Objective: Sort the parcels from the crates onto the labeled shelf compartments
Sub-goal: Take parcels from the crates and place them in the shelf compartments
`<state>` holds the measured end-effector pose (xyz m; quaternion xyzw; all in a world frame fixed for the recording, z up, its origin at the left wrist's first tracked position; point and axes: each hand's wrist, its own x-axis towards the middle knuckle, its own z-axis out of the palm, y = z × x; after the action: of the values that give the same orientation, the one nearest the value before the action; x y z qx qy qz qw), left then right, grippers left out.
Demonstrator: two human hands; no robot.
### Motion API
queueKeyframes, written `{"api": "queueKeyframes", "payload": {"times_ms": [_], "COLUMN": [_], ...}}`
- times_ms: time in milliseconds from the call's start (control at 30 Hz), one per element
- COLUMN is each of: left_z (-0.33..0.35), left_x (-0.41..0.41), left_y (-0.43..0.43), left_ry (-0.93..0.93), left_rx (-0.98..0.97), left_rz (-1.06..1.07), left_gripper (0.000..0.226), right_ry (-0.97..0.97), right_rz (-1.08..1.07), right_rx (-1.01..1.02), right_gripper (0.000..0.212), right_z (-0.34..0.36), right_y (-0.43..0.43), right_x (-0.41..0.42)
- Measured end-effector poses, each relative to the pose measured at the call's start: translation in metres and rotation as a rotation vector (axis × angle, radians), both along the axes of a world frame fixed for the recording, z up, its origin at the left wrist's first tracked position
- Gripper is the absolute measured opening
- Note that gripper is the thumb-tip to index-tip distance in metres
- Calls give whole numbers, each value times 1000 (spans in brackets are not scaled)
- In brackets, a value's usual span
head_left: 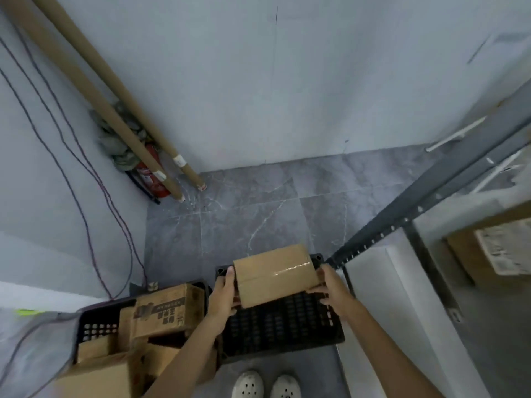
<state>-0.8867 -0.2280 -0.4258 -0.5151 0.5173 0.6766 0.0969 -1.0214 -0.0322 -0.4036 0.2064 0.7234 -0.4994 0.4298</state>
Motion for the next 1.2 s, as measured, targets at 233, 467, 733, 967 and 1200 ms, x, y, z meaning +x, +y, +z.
{"api": "queueKeyframes", "payload": {"times_ms": [233,467,733,967,1200], "left_z": [190,287,332,347,363], "left_x": [-1,15,39,75,96], "left_y": [-28,-38,-54,-47,3], "left_ry": [135,584,791,797,864], "left_rx": [-85,182,237,263,278], "left_rz": [-64,-210,-432,-622,-736], "left_gripper": [56,47,47,74,46], "right_ry": [162,454,601,621,683], "right_rz": [-35,-148,-311,-395,-546], "right_rx": [-238,-333,-449,-421,-388], "right_gripper": [43,63,61,36,40], "right_z": [190,282,327,338,360], "right_y": [-2,0,14,26,70], "right_x": [29,61,127,206,266]}}
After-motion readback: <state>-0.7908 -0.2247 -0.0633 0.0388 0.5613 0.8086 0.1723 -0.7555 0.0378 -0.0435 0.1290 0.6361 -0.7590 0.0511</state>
